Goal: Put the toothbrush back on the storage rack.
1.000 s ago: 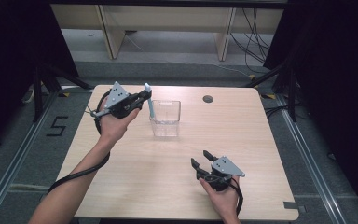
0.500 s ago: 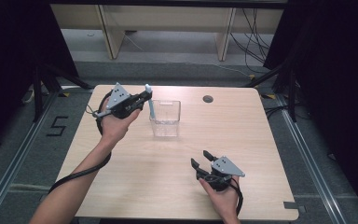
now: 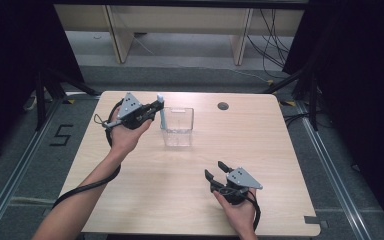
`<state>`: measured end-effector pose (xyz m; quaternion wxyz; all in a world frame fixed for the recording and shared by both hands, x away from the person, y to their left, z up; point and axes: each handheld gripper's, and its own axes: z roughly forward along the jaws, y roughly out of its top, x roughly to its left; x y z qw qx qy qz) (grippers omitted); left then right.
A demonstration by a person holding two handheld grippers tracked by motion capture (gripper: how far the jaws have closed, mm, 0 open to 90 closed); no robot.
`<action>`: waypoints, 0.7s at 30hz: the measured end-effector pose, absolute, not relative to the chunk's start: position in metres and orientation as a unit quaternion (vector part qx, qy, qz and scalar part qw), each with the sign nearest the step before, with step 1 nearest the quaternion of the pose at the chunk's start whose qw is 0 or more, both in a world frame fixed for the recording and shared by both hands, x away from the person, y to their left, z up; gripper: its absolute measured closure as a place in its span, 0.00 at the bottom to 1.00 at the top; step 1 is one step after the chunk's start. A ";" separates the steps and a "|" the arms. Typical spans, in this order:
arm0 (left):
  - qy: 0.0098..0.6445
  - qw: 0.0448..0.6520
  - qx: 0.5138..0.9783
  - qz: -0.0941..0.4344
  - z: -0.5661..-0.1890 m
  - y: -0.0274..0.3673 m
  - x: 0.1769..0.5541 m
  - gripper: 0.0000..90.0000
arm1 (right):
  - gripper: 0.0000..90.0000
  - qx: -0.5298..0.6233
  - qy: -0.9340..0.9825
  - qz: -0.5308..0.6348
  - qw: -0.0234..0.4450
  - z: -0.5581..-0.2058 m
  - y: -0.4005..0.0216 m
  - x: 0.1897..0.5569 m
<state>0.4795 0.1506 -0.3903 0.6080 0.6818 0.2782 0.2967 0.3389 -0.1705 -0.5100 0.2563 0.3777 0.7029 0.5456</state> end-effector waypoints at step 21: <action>0.299 0.598 0.689 0.280 -0.413 0.152 0.480 0.95 | 0.46 0.376 0.706 0.539 0.265 -0.511 -0.173 0.340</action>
